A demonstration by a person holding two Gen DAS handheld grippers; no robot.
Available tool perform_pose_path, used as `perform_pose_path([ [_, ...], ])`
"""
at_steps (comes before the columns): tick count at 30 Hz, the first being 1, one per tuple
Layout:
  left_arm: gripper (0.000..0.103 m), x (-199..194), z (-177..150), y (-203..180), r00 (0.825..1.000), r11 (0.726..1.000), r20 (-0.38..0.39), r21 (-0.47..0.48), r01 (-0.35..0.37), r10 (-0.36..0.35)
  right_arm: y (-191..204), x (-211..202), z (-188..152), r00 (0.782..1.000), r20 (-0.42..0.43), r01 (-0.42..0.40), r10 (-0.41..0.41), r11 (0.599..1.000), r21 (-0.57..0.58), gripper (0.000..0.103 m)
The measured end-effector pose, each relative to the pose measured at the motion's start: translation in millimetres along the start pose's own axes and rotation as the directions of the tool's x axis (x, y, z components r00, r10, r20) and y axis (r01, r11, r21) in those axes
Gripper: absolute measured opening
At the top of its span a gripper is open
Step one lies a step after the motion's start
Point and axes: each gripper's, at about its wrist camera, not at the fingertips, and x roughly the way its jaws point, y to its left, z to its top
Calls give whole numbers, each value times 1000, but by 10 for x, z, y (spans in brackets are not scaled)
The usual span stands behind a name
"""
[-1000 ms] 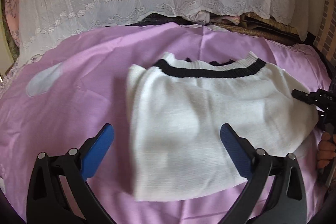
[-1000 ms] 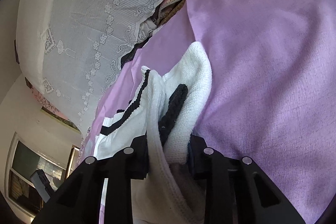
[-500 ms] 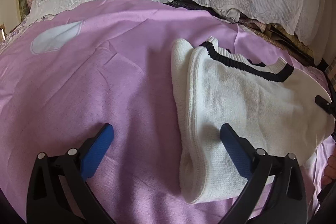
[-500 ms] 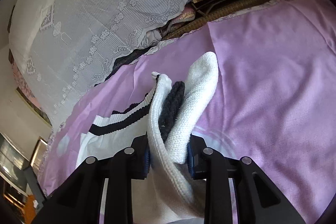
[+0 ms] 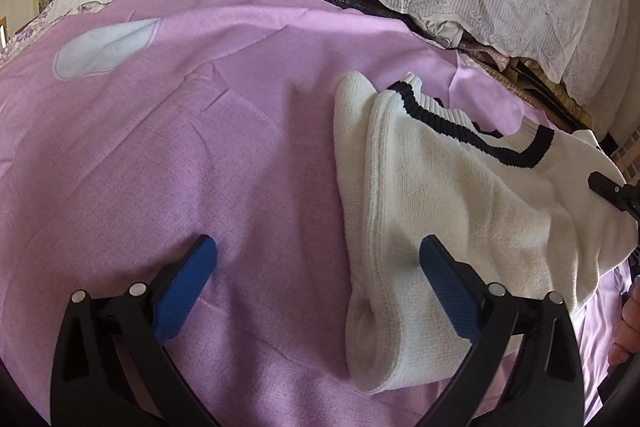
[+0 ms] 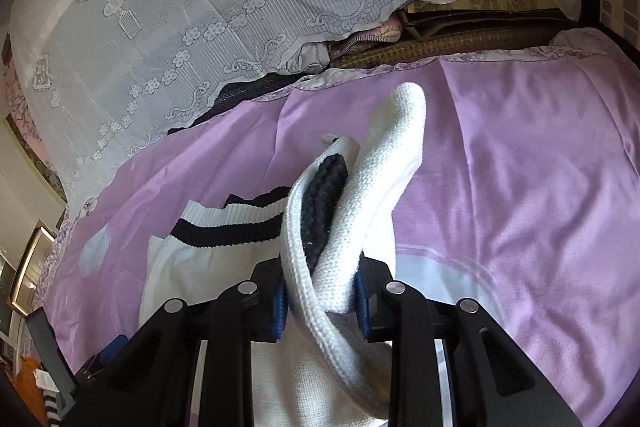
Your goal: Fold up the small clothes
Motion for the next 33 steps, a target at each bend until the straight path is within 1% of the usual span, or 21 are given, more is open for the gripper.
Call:
perform_pose_path([
  [4,99,-14,22,53,999,999,-1,-34,32,-32,265,-12,36,1000,1,-28,28,1000,-4,27],
  [7,99,-47,43,126,998,995,1,-75,65,-65,555,-10,6,999,4,-45,45,998,-43,27],
  [10,99,-115,63,225,997,989,19,-124,79,-77,885,12,-60,996,-3,-91,91,993,-79,26],
  [13,99,-161,77,294,999,988,26,-146,47,-44,1273,100,-199,992,-36,-126,122,980,-151,26],
  [15,99,-183,87,298,1000,990,28,-138,-5,9,1479,215,-338,990,-72,-131,118,970,-203,26],
  [16,99,-195,88,297,998,990,32,-131,-51,55,1548,290,-422,988,-95,-138,120,967,-213,26],
  [17,99,-202,92,297,995,989,36,-125,-85,90,1591,355,-495,986,-114,-142,120,965,-219,26],
  [19,99,-192,104,329,993,986,27,-127,-109,114,1648,430,-627,986,-123,-141,114,961,-238,27],
  [21,99,-174,113,379,993,984,17,-137,-110,113,1649,432,-686,986,-115,-142,117,959,-245,27],
  [26,99,-153,124,386,990,983,14,-121,-135,138,1611,367,-694,979,-123,-186,165,963,-194,27],
  [29,99,-128,126,393,990,984,12,-115,-139,141,1668,378,-770,976,-141,-197,169,955,-221,27],
  [33,99,-100,116,381,988,983,2,-101,-152,153,1672,378,-827,974,-144,-206,178,954,-218,28],
])
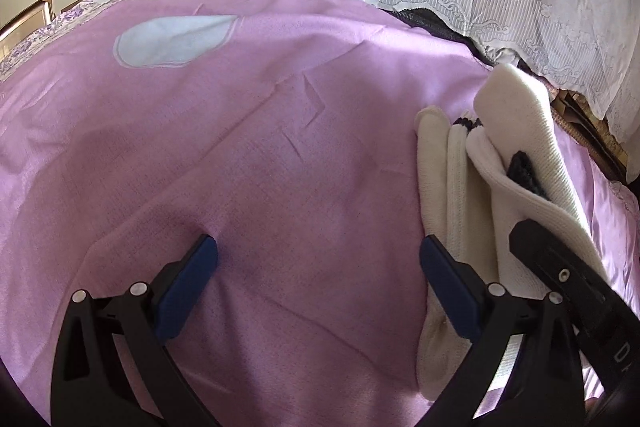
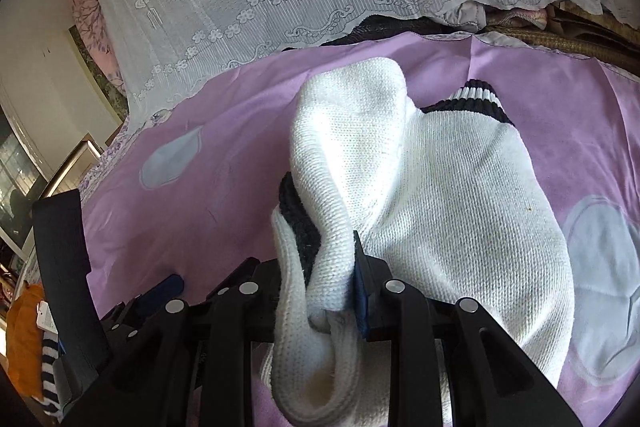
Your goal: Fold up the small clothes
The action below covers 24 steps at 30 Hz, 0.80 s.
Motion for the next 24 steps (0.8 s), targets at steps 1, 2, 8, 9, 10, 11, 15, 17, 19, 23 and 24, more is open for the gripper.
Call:
perform_pose_path([
  [1,99,0,-2,-2,1000,1000,0,3,-3,3,-8,2,-1,1000,-7,-8,8,1000,1,31],
  [2,99,1,-4,3,1000,1000,-1,2,-2,2,-25,12,4,1000,-17,-18,18,1000,8,34],
  [8,99,-35,2,110,999,998,5,-46,45,-44,-216,-156,18,971,-28,-231,236,965,121,44],
  [9,99,-54,7,127,999,997,13,-61,49,-48,-237,-227,5,966,-6,-257,260,958,125,44],
  [10,99,-85,14,165,998,995,25,-85,59,-57,-259,-313,-7,963,21,-270,269,955,122,44],
  [11,99,-113,27,205,997,992,35,-108,71,-67,-276,-405,-17,964,53,-263,259,958,112,44],
  [15,99,-233,78,360,990,972,68,-193,137,-126,-384,-686,-1,981,165,-107,100,994,32,34],
  [17,99,-279,98,359,985,967,72,-196,166,-154,-409,-670,-35,988,152,-23,26,1000,-18,29],
  [19,99,-313,105,278,983,971,77,-161,178,-167,-376,-555,-132,996,94,0,8,996,-85,28],
  [23,99,-273,39,-89,989,990,37,13,142,-142,-157,-288,-586,999,-4,42,-45,958,-285,31],
  [24,99,-211,-4,-212,994,991,9,77,110,-111,-141,-312,-580,999,-3,37,-40,957,-287,32],
])
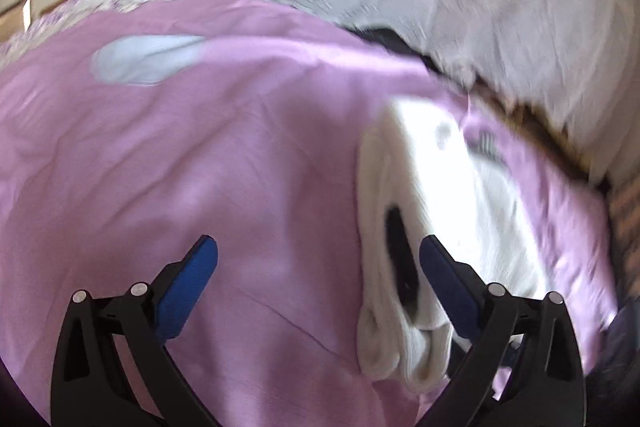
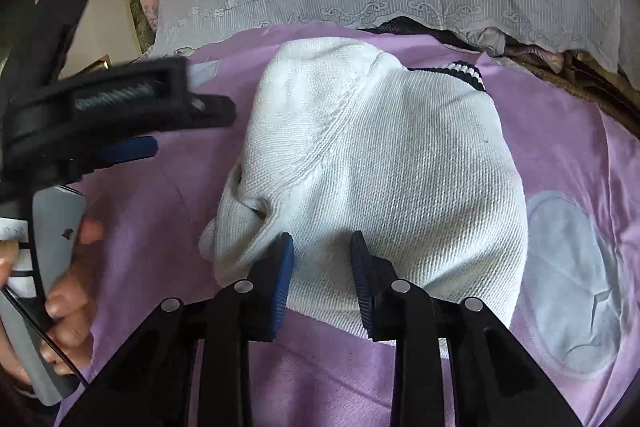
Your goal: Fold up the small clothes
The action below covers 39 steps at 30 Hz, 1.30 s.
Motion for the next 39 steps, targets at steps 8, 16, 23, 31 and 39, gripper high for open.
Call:
perform_pose_path([
  [8,99,189,-25,84,1000,1000,-21,-2,3,-3,-224,-49,-15,985,-1,-171,172,981,96,42],
  [16,98,-129,22,65,997,999,65,-31,38,-35,-670,-386,131,975,118,-209,188,956,208,38],
  [23,98,-190,158,-313,984,989,106,66,135,-142,-1268,-267,469,976,170,-191,138,917,351,31],
  [31,98,46,196,-609,985,980,91,149,129,-144,-1378,118,774,978,154,-184,140,926,331,32],
  [39,99,624,185,-715,992,980,-47,155,124,-118,-1547,721,971,984,21,-171,174,925,340,29],
])
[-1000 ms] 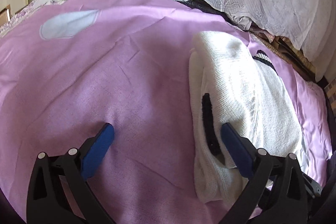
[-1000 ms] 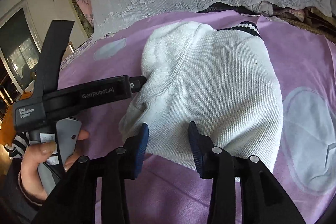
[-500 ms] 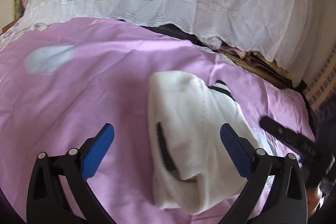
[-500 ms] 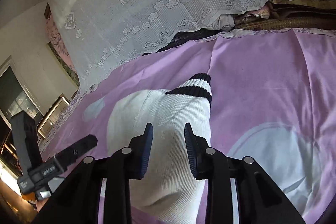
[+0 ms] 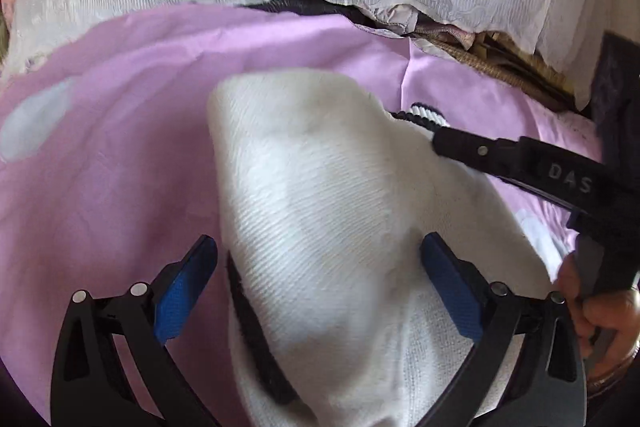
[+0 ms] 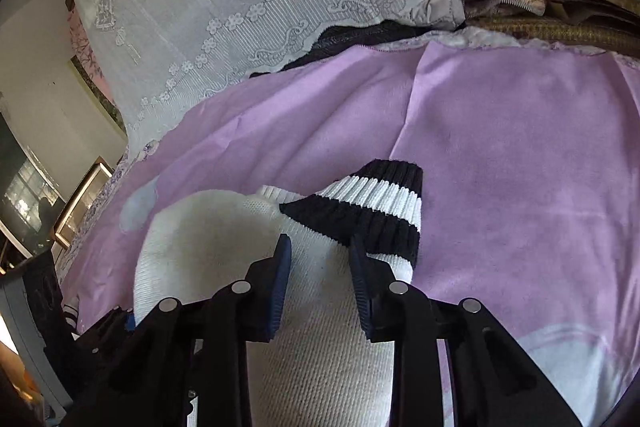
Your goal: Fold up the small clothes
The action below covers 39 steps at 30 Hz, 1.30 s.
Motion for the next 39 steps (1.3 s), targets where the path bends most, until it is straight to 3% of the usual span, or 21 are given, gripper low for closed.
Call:
perform_pose_path([
  [3,99,73,-31,148,997,994,-32,-80,73,-76,-152,112,71,996,-36,-78,80,995,57,29],
  [7,99,48,-87,81,999,998,2,-47,43,-43,-258,130,46,990,-31,-137,140,985,103,28],
  [13,99,-54,-120,145,997,995,31,-75,71,-69,-99,-163,-60,996,36,-78,76,996,53,31],
  [18,99,-258,-174,-31,994,999,102,25,-45,43,1,-483,-223,994,79,-75,73,997,22,33],
  [23,99,-349,-240,-167,981,986,149,100,-136,121,63,-722,-448,995,99,-7,9,1000,-17,33],
  [30,99,-340,-299,-126,984,985,120,97,-143,131,14,-827,-829,998,60,26,-25,999,-24,44],
  [39,99,-364,-421,-127,985,982,96,111,-154,143,-189,-810,-1044,998,22,-52,50,995,81,52],
])
